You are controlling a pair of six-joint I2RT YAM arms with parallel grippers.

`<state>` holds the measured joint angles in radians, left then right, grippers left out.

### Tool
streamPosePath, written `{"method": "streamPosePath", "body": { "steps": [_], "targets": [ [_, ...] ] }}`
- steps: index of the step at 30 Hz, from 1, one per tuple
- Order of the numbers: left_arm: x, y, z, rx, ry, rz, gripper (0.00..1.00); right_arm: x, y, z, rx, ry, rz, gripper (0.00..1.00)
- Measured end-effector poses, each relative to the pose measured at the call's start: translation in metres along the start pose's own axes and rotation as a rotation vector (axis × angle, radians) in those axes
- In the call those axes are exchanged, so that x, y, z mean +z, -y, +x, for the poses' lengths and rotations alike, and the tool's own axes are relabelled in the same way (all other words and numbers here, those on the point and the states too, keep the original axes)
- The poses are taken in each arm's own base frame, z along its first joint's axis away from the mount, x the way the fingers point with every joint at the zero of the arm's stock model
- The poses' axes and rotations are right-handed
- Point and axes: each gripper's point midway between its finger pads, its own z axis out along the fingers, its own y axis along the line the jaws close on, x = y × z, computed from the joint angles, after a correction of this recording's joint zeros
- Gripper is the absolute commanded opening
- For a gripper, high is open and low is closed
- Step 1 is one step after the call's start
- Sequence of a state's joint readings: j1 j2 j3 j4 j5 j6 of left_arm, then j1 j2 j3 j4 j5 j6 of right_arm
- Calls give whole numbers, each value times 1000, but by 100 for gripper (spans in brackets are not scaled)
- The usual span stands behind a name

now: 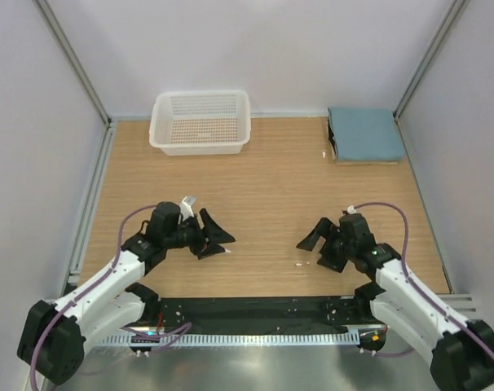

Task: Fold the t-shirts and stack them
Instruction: Neatly place the folded tshirt to the corner

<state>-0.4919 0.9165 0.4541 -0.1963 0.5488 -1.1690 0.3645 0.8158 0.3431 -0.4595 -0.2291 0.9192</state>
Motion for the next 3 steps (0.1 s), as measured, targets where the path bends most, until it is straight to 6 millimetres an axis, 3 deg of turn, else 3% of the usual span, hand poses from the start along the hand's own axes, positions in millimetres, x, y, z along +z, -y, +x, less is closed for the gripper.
{"method": "streamPosePath", "body": {
  "steps": [3],
  "targets": [
    [0,4,-1,-26,51,100,64,-5,-11,6,18,22,-126,100]
  ]
}}
